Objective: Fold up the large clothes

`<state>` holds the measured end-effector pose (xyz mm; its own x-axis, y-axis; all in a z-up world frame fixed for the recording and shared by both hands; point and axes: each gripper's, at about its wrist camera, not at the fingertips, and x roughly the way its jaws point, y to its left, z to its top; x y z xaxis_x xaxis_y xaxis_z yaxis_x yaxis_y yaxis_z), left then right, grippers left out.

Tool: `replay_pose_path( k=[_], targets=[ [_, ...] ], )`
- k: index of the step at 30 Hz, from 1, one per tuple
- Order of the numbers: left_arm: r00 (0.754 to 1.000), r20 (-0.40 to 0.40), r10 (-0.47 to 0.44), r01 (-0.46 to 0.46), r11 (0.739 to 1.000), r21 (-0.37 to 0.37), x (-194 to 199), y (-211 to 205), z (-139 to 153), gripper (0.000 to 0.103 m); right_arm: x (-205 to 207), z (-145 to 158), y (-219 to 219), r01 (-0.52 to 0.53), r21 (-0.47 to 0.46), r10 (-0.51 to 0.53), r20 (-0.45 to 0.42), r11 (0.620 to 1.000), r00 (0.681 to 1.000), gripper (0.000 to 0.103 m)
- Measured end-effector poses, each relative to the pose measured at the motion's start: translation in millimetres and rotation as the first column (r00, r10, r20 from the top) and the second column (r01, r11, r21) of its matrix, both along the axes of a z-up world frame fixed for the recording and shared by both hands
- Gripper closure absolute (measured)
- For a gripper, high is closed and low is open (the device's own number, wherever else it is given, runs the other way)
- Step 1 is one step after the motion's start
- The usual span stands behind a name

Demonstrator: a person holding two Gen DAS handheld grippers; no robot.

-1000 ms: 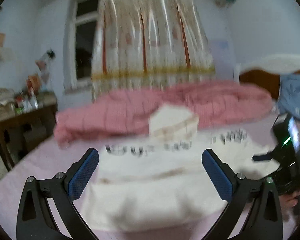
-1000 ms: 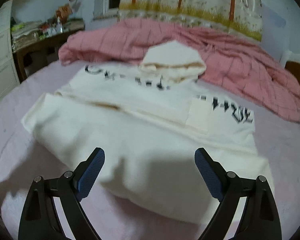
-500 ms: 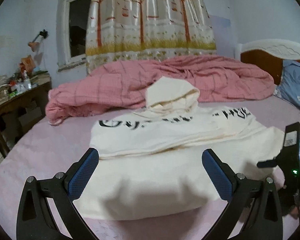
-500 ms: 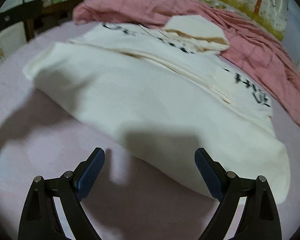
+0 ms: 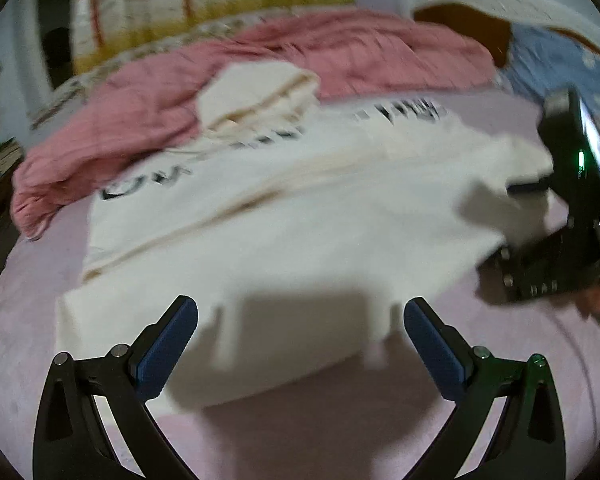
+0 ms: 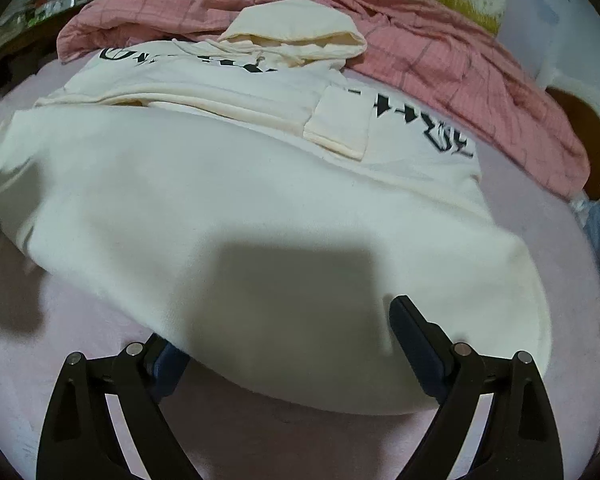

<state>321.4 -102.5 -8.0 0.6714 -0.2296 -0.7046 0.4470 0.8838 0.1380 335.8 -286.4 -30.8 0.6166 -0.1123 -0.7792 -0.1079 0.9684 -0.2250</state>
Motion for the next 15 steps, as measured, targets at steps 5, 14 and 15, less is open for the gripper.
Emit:
replay_pose_path(
  k=[5,14,15],
  targets=[
    [0.992,-0.118,-0.052,0.049,0.998,-0.026,6,-11,-23,0.001,2,-4,8,-0.013,-0.018,0.013,-0.006,1.000,1.000,0.010],
    [0.989,-0.084,0.123,-0.114,0.988,0.103,19,5,-35,0.000,3,-4,5,-0.024,-0.013,0.024,0.000,1.000,1.000,0.010],
    [0.985,-0.096,0.144,-0.135,0.987,0.091,23,13,-35,0.000,3,-4,4,-0.021,-0.011,0.021,0.000,1.000,1.000,0.010]
  ],
)
